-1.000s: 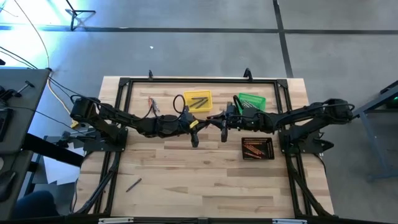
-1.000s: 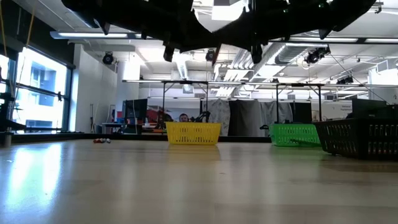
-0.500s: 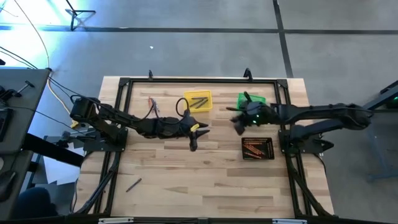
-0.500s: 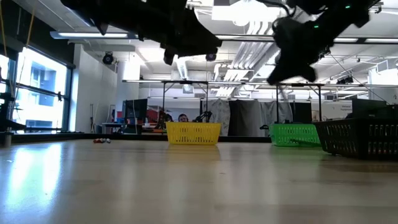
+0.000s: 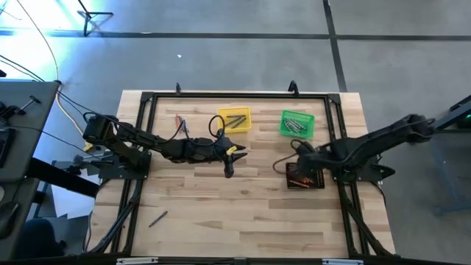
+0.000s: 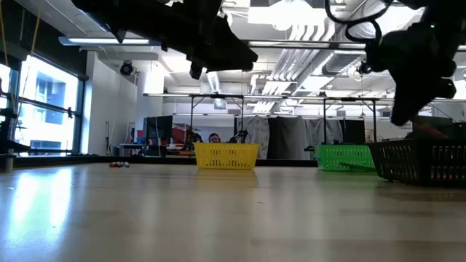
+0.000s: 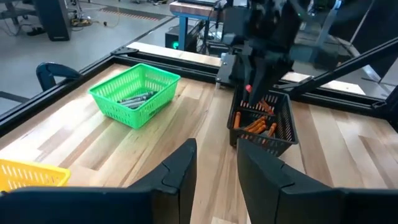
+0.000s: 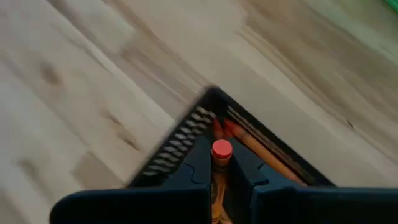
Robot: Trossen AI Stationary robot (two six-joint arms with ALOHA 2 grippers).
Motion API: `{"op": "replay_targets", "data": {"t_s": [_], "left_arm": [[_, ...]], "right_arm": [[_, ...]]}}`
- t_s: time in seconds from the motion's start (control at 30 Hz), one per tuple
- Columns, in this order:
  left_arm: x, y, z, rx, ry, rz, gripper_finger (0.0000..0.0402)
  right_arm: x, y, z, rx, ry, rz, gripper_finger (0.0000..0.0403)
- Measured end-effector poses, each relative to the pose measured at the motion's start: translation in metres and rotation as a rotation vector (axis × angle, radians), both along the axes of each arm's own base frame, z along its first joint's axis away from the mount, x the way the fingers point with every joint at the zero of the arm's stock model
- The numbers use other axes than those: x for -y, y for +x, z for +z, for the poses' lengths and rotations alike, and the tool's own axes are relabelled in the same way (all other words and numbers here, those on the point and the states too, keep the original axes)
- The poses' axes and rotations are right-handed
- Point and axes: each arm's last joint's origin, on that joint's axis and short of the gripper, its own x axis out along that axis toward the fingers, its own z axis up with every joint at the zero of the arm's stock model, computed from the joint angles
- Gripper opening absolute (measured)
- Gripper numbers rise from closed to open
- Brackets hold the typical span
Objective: Sort crayons
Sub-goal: Put the orange crayon into the black basket, then put the blue crayon into the yellow basket
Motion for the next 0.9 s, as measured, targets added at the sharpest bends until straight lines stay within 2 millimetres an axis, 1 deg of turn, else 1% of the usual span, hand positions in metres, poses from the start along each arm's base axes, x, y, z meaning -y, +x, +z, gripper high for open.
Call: {"op": "replay_targets", "data": {"t_s": [0.13,0.27,0.43,0.57,0.67,0.77,0.83,0.9], "left_arm": [[0.002,0.000,0.000,-0.002,-0.009,-0.003,0.0099],[0.006,-0.002,-0.004,-0.040,-0.012,-0.014,0.0099],[0.010,-0.006,-0.011,-0.127,-0.045,-0.032,0.0100],[0.014,-0.016,-0.015,-0.240,-0.091,-0.031,0.0097],[0.019,-0.033,-0.017,-0.391,-0.140,-0.029,0.0097],[0.024,-0.054,-0.015,-0.527,-0.184,0.003,0.0097],[0.027,-0.069,-0.013,-0.612,-0.203,0.054,0.0097],[0.029,-0.088,-0.015,-0.728,-0.250,0.143,0.0097]], "right_arm": [[-0.010,0.004,-0.012,-0.077,-0.003,0.001,0.0010],[-0.018,0.007,-0.018,-0.106,0.004,0.043,0.0052],[-0.021,0.005,-0.017,-0.108,0.059,0.070,0.0109],[-0.021,0.005,-0.011,-0.102,0.079,0.079,0.0129],[-0.023,0.011,0.002,-0.057,0.052,0.100,0.0131],[-0.023,0.019,0.019,0.021,-0.031,0.139,0.0132],[-0.023,0.025,0.031,0.078,-0.100,0.157,0.0133],[-0.023,0.029,0.039,0.128,-0.165,0.164,0.0133]]}}
